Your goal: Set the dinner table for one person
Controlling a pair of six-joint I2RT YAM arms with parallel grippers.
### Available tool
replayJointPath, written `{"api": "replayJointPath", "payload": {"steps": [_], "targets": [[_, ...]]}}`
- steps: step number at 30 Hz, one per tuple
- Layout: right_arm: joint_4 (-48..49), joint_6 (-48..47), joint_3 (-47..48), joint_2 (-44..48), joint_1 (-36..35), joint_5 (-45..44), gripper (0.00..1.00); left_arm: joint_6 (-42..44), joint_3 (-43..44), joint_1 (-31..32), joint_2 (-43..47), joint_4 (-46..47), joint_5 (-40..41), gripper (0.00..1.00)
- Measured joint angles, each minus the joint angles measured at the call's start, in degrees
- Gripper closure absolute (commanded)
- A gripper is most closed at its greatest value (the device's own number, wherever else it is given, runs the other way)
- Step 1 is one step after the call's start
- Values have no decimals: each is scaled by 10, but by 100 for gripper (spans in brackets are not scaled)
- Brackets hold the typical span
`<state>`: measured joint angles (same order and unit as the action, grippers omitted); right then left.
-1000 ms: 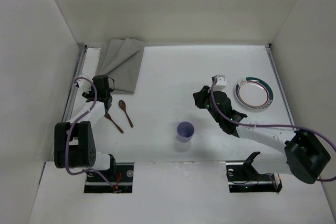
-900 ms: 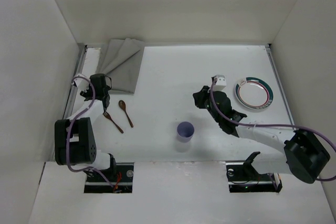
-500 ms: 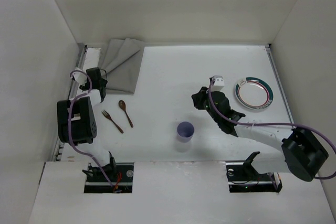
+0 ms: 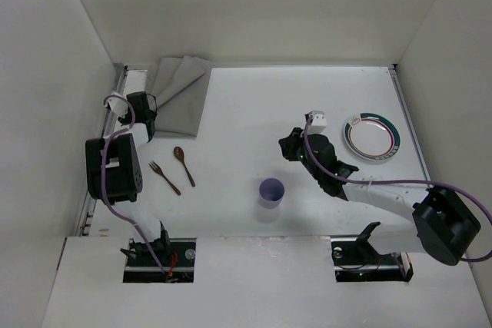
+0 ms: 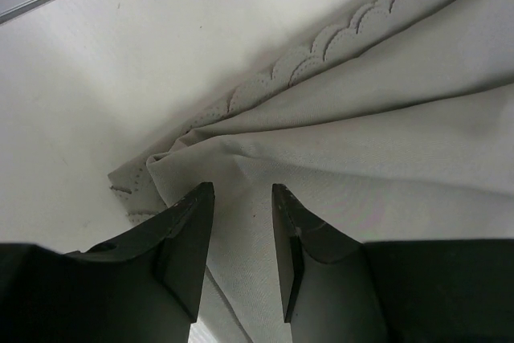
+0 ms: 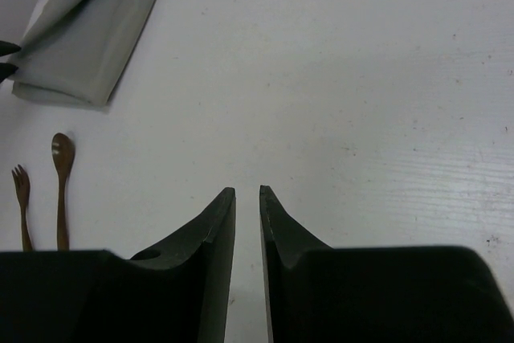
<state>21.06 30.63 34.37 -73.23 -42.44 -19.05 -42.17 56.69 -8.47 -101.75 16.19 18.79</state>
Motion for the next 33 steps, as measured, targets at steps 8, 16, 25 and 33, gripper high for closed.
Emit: {"api": "replayJointPath", "payload": {"steps": [8, 16, 25, 33], "targets": [[0, -2, 0, 0, 0, 0, 70, -22, -63, 0, 39, 2, 21, 61], [0, -4, 0, 0, 0, 0, 70, -23, -42, 1, 26, 3, 19, 67], [0, -4, 0, 0, 0, 0, 71, -5, 35, 54, -51, 2, 14, 93], [0, -4, 0, 3, 0, -1, 68, 6, 69, 187, -66, 4, -8, 100]]}}
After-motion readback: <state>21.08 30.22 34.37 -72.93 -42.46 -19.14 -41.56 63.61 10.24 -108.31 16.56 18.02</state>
